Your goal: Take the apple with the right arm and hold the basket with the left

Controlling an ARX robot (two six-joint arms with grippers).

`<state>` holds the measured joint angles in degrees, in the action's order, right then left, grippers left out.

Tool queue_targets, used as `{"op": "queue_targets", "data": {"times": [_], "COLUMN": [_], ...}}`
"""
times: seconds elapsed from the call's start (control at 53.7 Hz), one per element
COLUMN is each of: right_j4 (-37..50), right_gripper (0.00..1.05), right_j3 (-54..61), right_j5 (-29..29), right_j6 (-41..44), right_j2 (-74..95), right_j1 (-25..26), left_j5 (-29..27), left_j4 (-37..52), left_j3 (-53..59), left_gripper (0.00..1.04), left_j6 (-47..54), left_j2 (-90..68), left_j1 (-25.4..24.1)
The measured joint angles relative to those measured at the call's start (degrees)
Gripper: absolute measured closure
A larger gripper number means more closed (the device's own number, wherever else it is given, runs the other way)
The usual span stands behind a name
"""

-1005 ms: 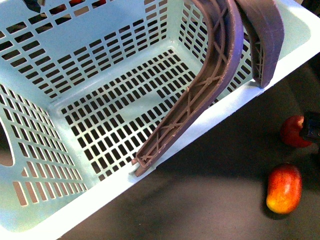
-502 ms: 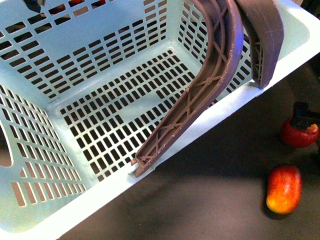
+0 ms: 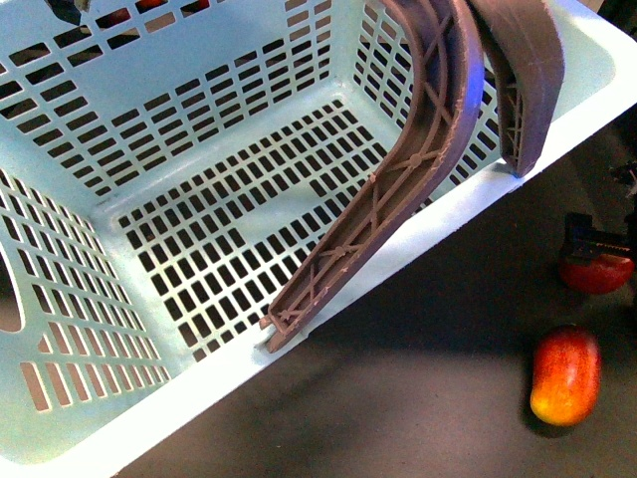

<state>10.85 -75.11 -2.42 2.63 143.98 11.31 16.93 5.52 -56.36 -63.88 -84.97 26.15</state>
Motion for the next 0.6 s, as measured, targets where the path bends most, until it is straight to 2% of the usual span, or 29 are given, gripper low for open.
{"op": "queue_targets", "data": {"times": [0.205,0.298,0.372,0.595], "right_j4": [-1.2,-1.5,-1.5,0.4], "right_gripper": [0.09,0.20,0.24,0.25], "right_j3": [-2.2,-2.2,-2.2,0.6], "right_j5": [0.2,0.3,0.3,-0.1], "right_j6": [0.0,0.0,0.0,-1.1], "right_j2": [1.8,1.9,1.9,0.5], "right_j1": [0.0,-0.1,-0.1,0.2], "left_j5": [0.0,0.0,0.0,0.0], "left_j4": [0.0,0.0,0.0,0.0], "left_j3": [0.0,0.0,0.0,0.0], "left_gripper": [0.90,0.90,0.90,0.90], "left_j6": [0.0,0.0,0.0,0.0], "left_j2": [0.0,0.0,0.0,0.0], "left_j1": [0.0,0.0,0.0,0.0]}}
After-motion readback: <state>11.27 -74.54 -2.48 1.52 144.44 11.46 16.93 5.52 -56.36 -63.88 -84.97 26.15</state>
